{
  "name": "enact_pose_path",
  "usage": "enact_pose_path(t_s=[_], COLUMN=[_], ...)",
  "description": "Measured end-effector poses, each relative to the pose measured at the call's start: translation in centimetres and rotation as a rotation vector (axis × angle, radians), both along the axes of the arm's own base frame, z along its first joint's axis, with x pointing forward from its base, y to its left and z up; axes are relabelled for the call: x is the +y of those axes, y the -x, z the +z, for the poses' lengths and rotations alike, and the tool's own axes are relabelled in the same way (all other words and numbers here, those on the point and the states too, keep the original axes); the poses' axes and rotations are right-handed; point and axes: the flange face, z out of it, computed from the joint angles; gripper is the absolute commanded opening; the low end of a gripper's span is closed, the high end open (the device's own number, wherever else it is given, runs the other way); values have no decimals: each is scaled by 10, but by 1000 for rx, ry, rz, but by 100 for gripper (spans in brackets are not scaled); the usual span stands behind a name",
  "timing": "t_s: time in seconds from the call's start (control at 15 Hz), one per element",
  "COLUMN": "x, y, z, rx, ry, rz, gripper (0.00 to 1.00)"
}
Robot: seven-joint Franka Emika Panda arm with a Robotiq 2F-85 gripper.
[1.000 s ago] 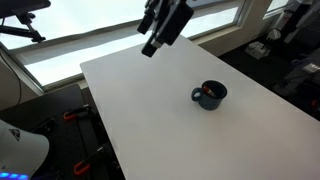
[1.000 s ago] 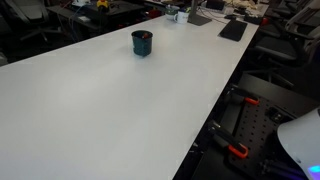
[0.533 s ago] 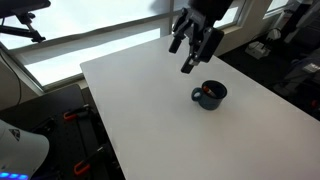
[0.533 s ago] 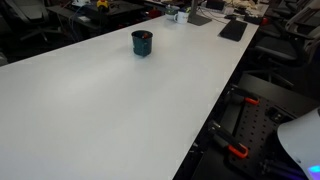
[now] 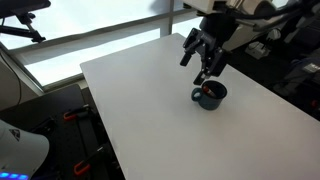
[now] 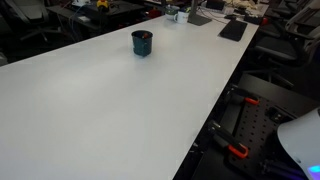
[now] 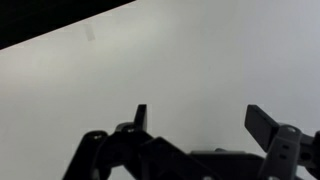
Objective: Remove the marker from the cup
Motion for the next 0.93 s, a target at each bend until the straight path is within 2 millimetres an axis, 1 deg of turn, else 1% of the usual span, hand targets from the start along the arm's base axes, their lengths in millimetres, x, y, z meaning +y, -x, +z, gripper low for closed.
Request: enact_pose_path(t_s=[0.27,0.4,0.6,0.93], x=[0,1,-2,-11], y=[-1,-6,-22,-57], z=[-1,-3,-9,-23], rx=[0,-10,-47,-113], ry=[2,8,33,81], rz=[-3,-5,-24,-48], gripper=[100,100,100,100])
